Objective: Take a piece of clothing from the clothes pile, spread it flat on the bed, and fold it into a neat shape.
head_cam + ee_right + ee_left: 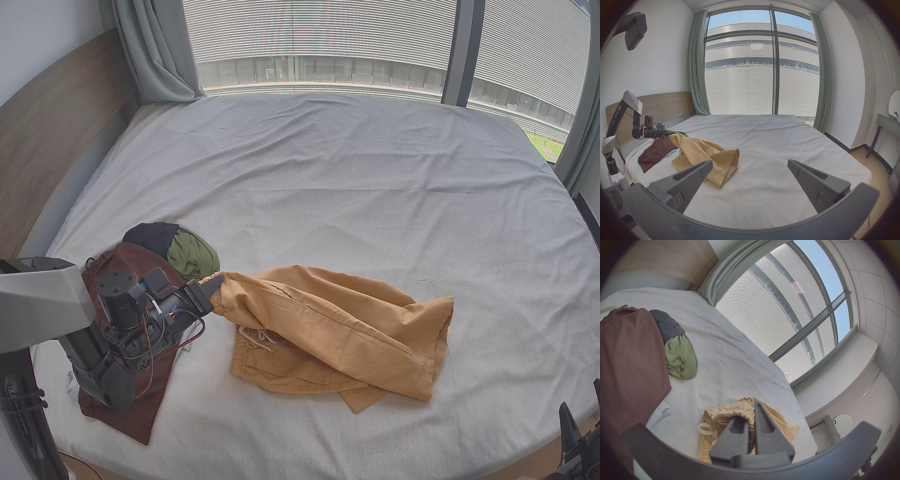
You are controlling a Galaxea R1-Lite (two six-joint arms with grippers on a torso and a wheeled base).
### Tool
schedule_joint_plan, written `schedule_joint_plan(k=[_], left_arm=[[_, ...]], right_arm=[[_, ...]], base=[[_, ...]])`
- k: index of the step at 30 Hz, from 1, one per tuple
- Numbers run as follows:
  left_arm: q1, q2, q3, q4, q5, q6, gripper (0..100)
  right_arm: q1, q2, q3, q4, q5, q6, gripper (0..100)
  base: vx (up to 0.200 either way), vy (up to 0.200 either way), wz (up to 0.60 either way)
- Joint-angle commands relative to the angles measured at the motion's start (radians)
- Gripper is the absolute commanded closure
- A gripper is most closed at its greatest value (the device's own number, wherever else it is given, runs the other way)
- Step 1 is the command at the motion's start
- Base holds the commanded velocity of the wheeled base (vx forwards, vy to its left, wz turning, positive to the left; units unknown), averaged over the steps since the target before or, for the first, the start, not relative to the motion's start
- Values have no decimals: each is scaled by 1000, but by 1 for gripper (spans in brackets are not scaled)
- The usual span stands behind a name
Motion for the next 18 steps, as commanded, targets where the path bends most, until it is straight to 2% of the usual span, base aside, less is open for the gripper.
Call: schedule_joint_plan(k=[1,4,5,7,14,18], left_arm=[[1,1,1,-1,1,-1,100],[1,-1,1,-1,1,-1,100],[1,1,1,-1,1,-1,100],[1,1,0,-1,1,-1,100],[4,-4,0,-1,1,-2,100],[19,1,-4,-1,-3,-2,100]], right_arm=[[2,-16,16,-3,-1,-5,0],[4,-16,7,-63,-20,-17,0],[4,2,-38,-168,-24,-23,0],[7,100,-116,-224,-24,-22,0],[61,246,-156,-141,3,44,0],[101,346,-186,-147,12,124,0]], base=[[0,0,0],[0,0,0],[0,0,0],[0,0,0],[0,0,0],[0,0,0]])
